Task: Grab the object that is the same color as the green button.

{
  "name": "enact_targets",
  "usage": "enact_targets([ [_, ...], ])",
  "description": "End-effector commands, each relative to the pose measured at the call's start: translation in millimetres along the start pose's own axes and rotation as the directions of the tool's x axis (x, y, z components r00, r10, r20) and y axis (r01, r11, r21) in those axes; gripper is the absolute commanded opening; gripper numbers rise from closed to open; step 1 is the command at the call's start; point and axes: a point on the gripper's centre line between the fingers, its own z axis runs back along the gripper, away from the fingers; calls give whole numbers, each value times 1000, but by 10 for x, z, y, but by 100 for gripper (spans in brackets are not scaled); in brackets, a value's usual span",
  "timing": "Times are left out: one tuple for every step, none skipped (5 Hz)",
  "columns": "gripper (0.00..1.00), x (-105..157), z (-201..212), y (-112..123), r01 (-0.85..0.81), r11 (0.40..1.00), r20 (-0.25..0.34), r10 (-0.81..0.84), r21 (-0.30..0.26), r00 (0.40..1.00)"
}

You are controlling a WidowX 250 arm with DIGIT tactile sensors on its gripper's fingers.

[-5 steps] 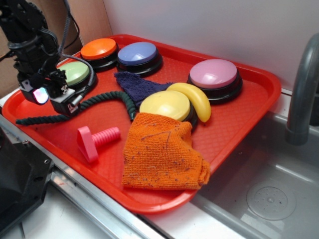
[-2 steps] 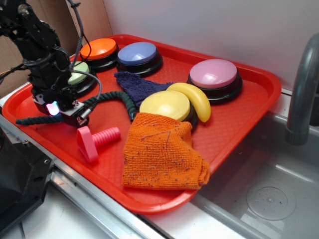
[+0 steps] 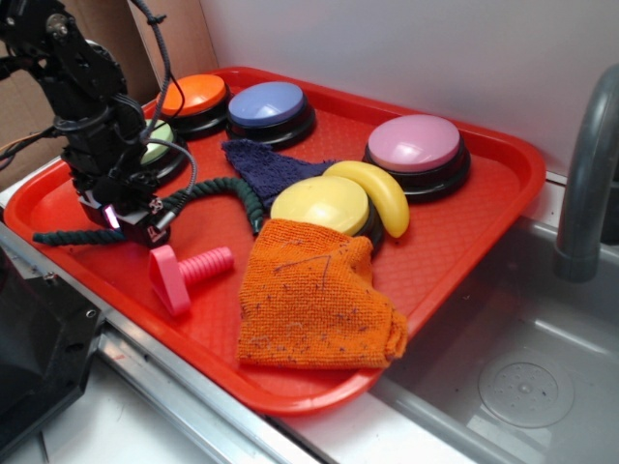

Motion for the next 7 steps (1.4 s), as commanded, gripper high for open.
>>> enact_targets([
  [0,108,166,-88,-74,997,-16,74,30,997],
  [0,251,446,-159,-95,995,4,95,5,995],
  [0,429,900,-302,-55,997,46,57,-50,997],
  [0,553,1302,-442,-6,999,112,11,-49,994],
  [0,636,1681,-554,29,999,183,-22,-39,983],
  [0,661,1852,-549,58,997,180,-49,-46,982],
  [0,680,1844,-521,51,998,180,-44,-33,983],
])
